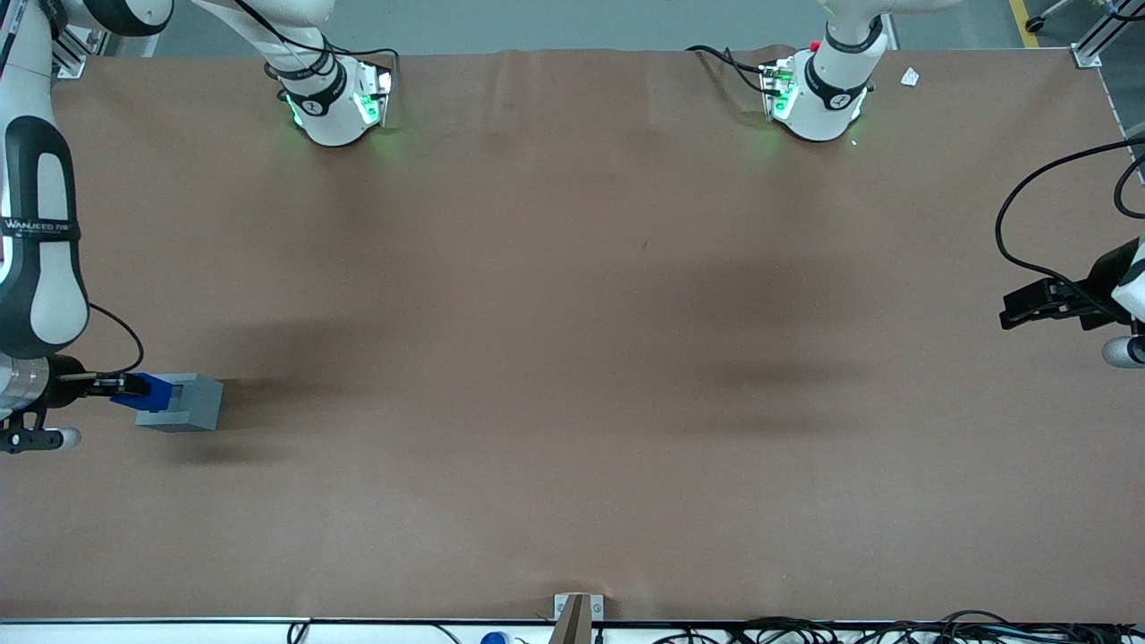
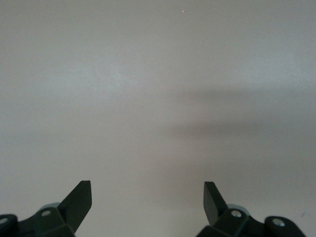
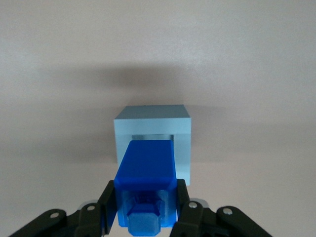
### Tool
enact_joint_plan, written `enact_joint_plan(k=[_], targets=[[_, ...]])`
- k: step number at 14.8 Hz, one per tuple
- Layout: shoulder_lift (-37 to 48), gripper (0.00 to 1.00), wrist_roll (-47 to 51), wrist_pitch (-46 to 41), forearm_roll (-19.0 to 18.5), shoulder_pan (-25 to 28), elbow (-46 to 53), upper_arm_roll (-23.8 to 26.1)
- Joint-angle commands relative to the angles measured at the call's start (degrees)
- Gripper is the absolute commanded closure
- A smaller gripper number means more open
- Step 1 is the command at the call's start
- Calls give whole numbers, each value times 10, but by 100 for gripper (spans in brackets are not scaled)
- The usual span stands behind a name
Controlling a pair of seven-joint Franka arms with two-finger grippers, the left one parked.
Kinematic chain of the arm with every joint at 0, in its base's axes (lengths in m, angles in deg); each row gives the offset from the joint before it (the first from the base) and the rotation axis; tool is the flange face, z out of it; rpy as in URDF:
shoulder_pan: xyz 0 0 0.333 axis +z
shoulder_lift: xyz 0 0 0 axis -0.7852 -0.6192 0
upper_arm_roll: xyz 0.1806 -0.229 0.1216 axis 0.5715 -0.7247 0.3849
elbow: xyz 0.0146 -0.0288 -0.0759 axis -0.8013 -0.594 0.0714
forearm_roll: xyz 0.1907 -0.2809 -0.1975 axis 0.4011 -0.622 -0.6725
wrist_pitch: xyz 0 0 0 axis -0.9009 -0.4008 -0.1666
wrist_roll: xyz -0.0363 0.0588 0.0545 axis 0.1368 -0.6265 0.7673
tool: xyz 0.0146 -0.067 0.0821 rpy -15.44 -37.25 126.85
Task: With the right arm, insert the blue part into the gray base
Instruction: 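Align the held blue block over the gray base's square opening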
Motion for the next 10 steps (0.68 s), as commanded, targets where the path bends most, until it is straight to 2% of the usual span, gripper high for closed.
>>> enact_joint_plan(k=[1, 10], targets=[[-14, 98, -12, 6, -7, -16, 13, 8], [-16, 98, -5, 4, -6, -10, 12, 8]])
